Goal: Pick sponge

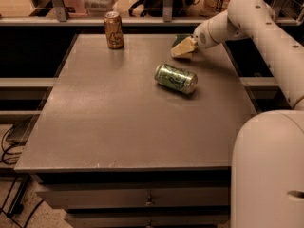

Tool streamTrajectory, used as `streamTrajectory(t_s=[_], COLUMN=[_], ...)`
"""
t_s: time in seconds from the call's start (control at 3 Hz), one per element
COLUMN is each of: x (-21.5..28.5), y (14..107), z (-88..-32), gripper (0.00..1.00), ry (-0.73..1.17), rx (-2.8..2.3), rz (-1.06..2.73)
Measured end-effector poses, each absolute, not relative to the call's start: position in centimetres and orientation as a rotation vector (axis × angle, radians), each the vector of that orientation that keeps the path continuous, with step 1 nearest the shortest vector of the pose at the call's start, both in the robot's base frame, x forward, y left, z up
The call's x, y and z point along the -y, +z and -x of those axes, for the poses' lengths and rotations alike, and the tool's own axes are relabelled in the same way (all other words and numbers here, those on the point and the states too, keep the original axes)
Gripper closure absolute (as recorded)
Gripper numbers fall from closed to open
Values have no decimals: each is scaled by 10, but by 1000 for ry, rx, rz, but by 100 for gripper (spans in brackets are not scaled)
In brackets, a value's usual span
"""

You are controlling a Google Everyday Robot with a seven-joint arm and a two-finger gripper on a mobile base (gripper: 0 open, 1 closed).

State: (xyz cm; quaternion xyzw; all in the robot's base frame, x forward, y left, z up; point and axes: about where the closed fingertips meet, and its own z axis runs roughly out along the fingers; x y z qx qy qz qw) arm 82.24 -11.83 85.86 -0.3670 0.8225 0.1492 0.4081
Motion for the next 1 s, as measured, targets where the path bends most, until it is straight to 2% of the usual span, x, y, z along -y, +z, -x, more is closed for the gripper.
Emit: streamTrajectory(t_s=[0.33,0.67,1.0], x=[121,132,131], y=[900,983,981], z=[-814,-796,-797], gripper=[88,100,100], ry=[342,272,274], rx=[-1998,-1860,-1862], rz=[965,1056,1056])
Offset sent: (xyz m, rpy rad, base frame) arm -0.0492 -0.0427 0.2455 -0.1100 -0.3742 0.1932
